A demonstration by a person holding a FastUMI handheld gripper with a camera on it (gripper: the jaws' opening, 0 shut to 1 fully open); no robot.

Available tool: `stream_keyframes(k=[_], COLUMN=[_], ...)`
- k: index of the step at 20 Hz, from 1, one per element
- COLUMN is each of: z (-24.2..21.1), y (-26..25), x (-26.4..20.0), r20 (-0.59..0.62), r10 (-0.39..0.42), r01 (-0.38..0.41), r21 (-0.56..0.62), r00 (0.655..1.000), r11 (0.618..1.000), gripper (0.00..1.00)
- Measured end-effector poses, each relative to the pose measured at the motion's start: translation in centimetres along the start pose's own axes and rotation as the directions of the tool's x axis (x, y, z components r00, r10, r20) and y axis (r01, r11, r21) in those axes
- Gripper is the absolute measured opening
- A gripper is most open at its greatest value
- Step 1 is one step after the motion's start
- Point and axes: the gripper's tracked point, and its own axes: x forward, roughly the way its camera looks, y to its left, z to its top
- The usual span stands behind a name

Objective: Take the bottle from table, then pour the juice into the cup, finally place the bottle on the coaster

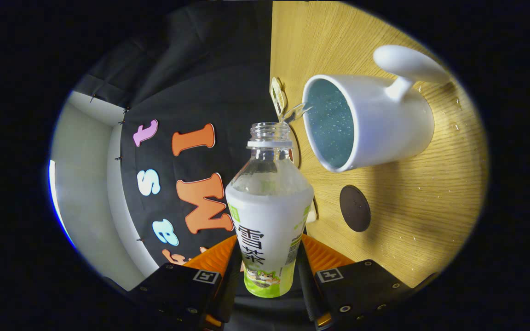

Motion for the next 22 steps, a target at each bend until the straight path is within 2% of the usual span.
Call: stream_keyframes(k=[15,22], z=[0.2,0.7], y=[0.6,1.6], x=[0.6,0.4], r20=[0.002,0.005], r10=[-0.001,0.027], r01=[0.000,-0.027], r21=[0.087,0.141], r00=[1.000,1.000], r11=[0.996,0.990], gripper=[0.62,0.62])
